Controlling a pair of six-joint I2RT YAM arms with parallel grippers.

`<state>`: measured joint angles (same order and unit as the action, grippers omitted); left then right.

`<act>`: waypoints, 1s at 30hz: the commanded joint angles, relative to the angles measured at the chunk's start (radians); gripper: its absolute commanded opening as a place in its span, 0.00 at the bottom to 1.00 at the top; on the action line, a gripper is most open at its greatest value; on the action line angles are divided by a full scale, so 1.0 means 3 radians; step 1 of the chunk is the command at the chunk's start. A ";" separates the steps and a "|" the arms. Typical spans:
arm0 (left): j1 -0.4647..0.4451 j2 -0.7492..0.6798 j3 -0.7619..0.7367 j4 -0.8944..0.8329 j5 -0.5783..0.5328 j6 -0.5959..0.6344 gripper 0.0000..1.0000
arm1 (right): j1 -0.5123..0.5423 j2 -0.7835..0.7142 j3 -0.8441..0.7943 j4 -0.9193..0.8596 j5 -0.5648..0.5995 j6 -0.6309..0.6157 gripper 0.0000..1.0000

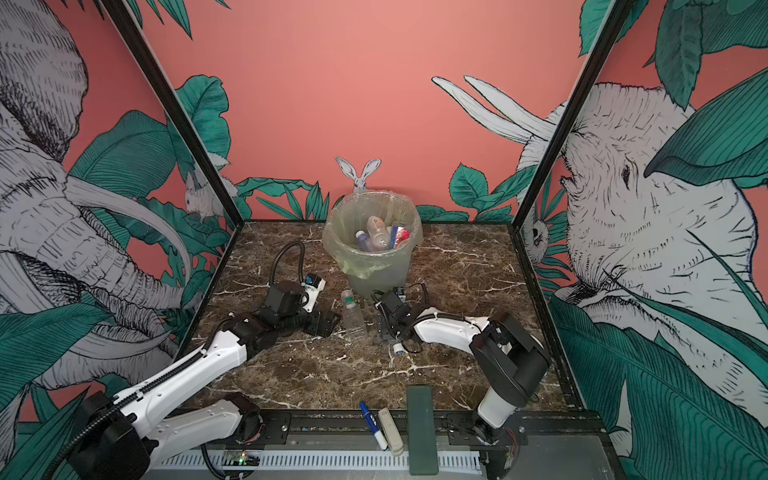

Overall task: Throw the plastic bottles in the bin
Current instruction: 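Lower the right gripper onto the blue-label water bottle and close it, then lift the blue-label bottle with the right gripper over the bin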

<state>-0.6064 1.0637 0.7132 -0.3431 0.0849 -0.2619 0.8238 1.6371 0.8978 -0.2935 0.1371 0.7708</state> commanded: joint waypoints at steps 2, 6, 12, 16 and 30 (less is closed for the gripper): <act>-0.0013 -0.0038 -0.0044 -0.0071 -0.0062 -0.0041 0.99 | -0.0016 0.0035 0.0004 -0.0023 -0.0017 -0.0036 0.72; -0.0011 -0.0033 -0.0040 -0.0078 -0.0073 -0.0042 1.00 | -0.0021 0.0007 -0.0001 -0.0009 -0.0022 -0.0063 0.58; -0.0016 -0.0036 -0.0063 -0.0081 -0.0078 -0.0062 1.00 | -0.0019 -0.0098 -0.0071 0.0007 0.0003 -0.0112 0.48; -0.0019 -0.0046 -0.0116 -0.0034 -0.0068 -0.0088 1.00 | -0.0021 -0.0404 -0.0191 0.0043 0.0101 -0.0197 0.47; -0.0067 -0.0041 -0.0158 0.0039 -0.0101 -0.0127 1.00 | -0.0019 -0.1261 -0.0525 0.0056 0.0433 -0.0493 0.44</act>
<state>-0.6212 1.0641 0.6811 -0.3431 0.0662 -0.2852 0.8211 1.3140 0.7673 -0.2890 0.2165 0.6533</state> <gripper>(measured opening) 0.996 0.615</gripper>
